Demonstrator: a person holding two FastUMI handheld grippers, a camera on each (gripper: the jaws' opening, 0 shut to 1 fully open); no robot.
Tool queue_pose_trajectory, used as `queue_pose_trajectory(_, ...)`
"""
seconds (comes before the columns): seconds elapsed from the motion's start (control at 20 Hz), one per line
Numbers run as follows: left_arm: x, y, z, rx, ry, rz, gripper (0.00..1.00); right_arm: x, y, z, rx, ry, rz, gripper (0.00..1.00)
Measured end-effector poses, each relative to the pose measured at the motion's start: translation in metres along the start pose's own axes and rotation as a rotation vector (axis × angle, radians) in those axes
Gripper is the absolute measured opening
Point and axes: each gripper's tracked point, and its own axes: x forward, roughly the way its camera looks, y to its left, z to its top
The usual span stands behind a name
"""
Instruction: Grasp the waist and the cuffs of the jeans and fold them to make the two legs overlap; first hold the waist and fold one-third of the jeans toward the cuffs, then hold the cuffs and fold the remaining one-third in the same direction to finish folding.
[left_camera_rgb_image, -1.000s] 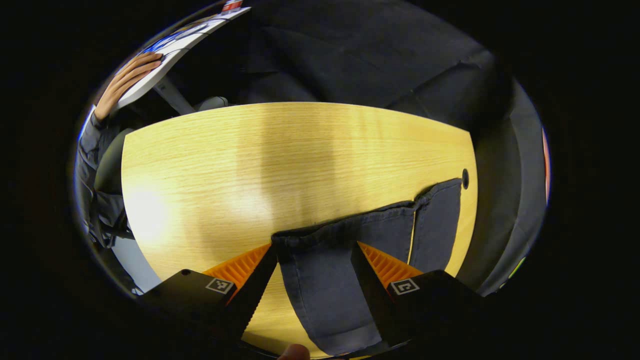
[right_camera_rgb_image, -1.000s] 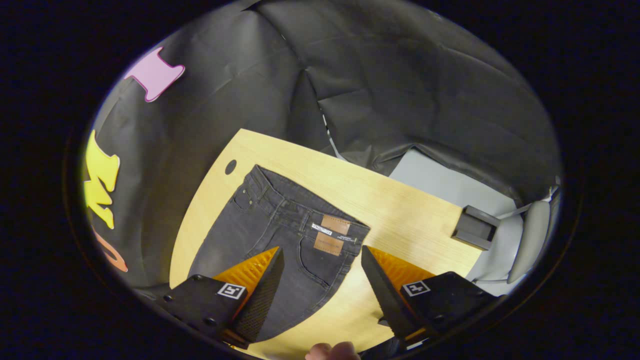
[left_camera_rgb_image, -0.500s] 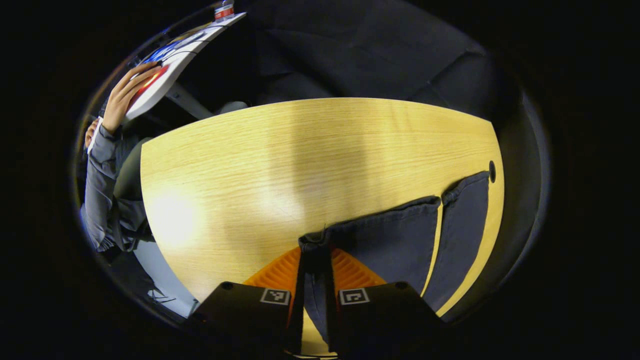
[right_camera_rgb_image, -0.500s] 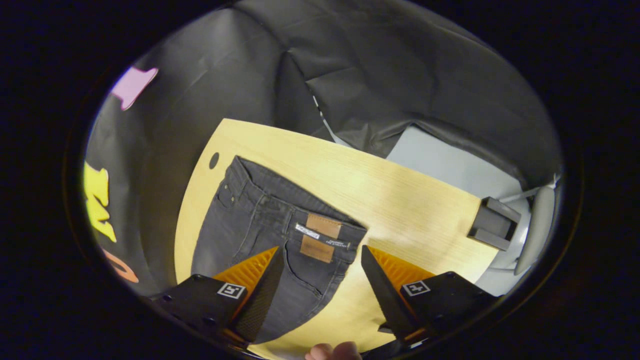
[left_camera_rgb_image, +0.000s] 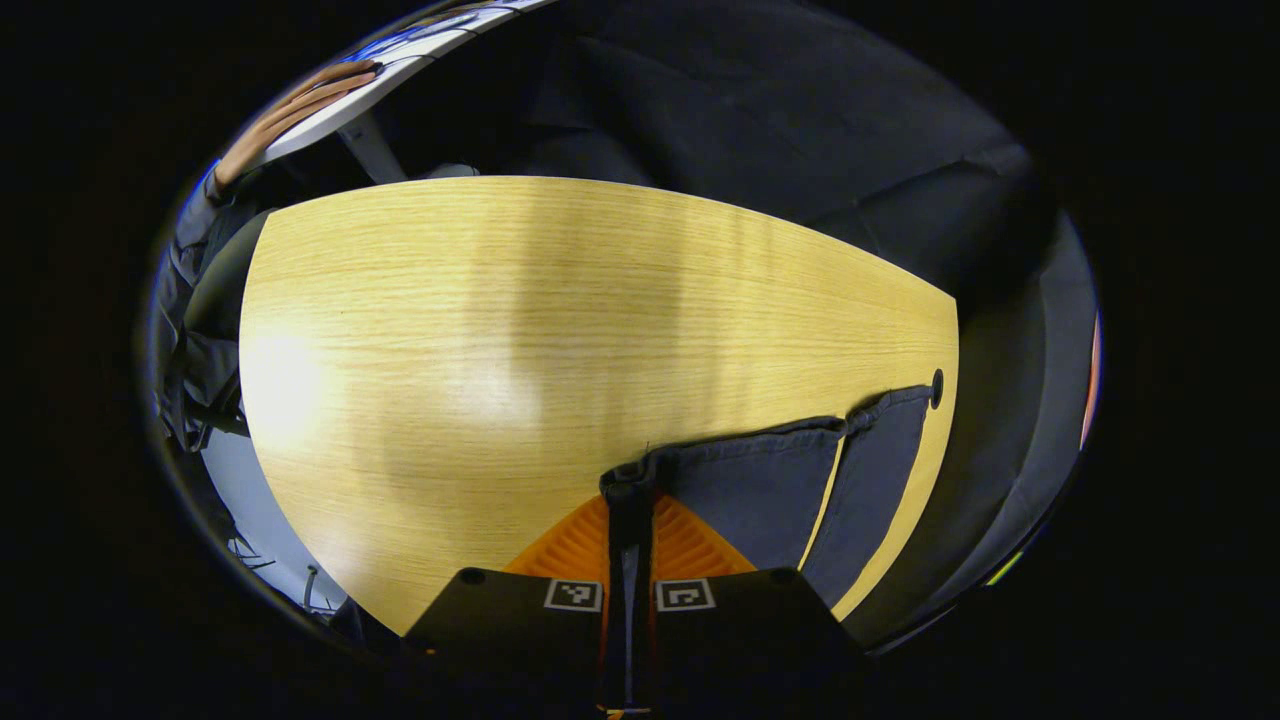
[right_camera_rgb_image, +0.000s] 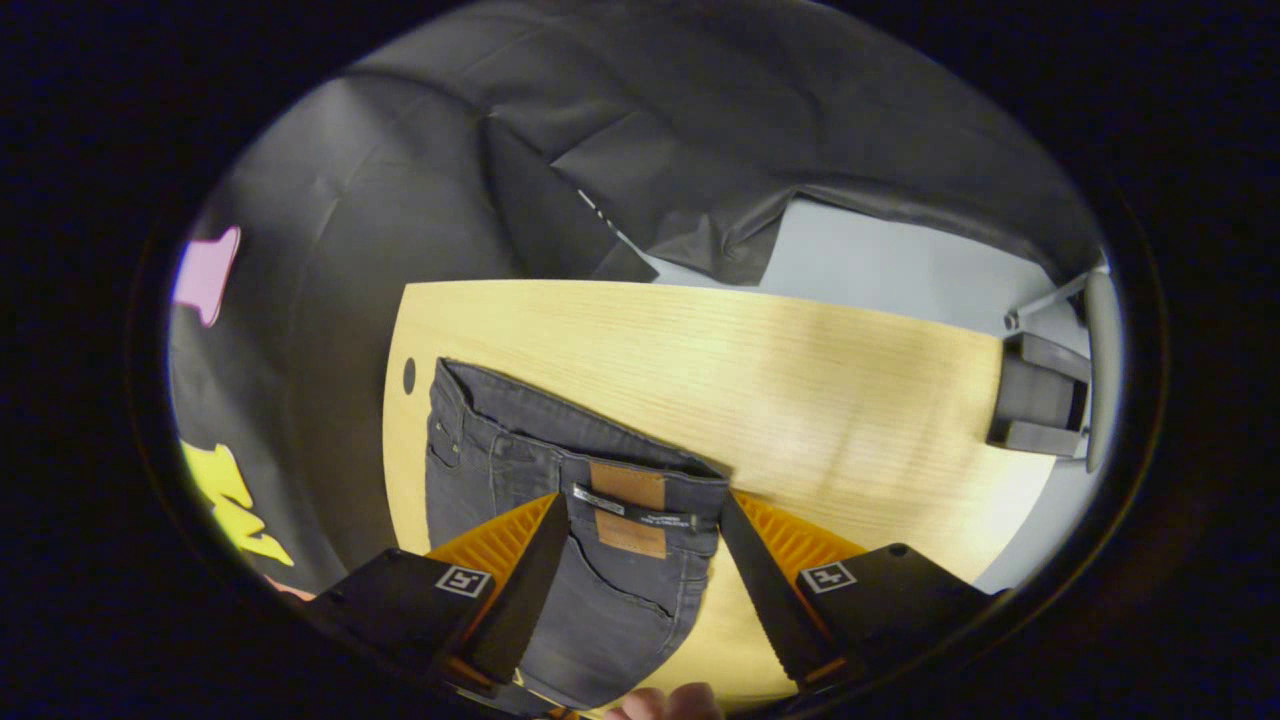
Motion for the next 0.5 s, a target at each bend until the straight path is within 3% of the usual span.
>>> queue_pose_trajectory(0.1,0.000,-0.001,-0.001,0.012,0.000,0.006,0.06,0.004,-0.013,-0.002,-0.062,-0.003,-0.095,0.92)
queue_pose_trajectory(0.25,0.000,-0.001,0.000,0.020,-0.003,-0.001,0.06,0.007,-0.022,0.002,-0.004,-0.027,-0.187,0.51)
queue_pose_trajectory(0.5,0.000,-0.002,0.000,0.004,-0.001,-0.037,0.06,0.010,-0.013,0.000,0.060,0.010,-0.118,0.11)
